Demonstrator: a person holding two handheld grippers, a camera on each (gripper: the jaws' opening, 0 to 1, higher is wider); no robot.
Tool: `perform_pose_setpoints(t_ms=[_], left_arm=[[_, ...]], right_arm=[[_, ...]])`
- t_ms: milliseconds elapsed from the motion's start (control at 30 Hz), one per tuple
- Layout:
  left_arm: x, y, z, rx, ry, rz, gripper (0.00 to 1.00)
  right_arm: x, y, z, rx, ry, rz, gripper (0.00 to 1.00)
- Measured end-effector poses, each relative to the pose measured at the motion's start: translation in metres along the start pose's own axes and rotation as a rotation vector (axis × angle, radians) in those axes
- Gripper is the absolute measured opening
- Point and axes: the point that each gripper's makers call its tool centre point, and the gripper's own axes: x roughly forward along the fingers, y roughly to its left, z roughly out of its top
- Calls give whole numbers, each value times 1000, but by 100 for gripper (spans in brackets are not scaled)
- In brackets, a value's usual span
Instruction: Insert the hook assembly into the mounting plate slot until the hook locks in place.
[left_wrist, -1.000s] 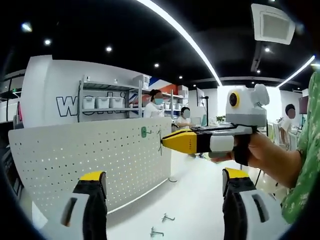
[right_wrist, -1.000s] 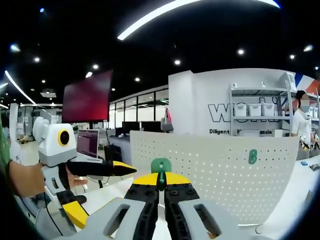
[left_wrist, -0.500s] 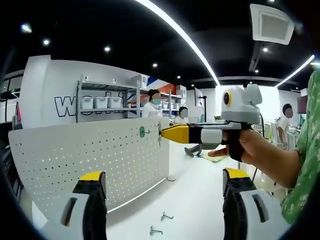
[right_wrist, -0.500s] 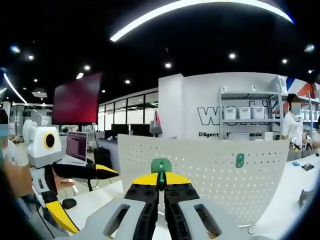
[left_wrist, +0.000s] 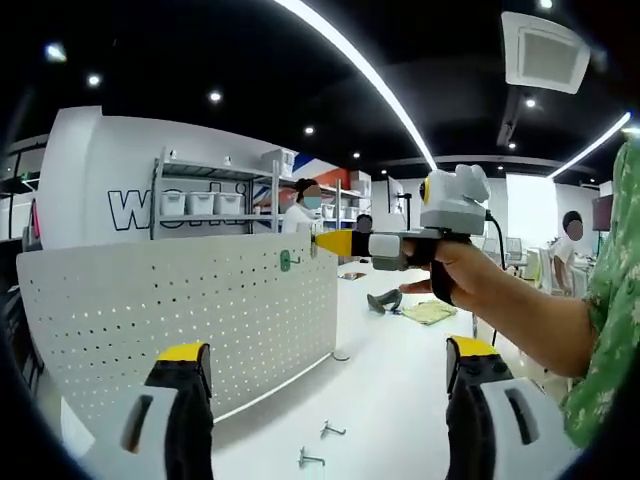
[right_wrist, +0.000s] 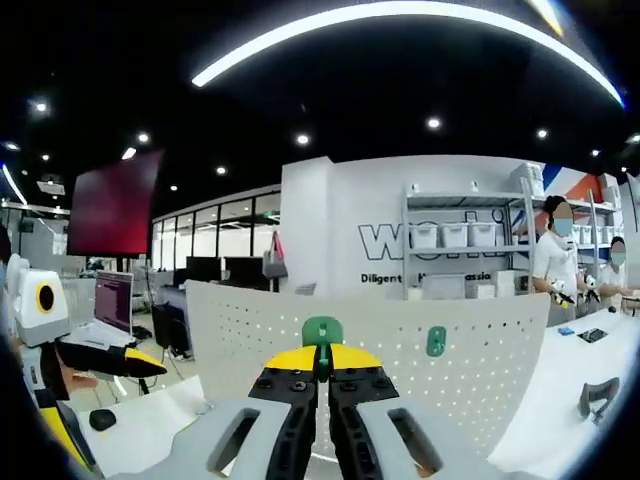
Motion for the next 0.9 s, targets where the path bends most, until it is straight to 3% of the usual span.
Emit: perform_pose_setpoints(t_ms=[533,900], left_arm=[[-1,13,-7,-23,8,17,98],[-1,18,-10,-31,13,23,97]], right_arm=[[32,-18,2,-35,-4,-40,1],[49,-39,15,-96,-17,-93,1]])
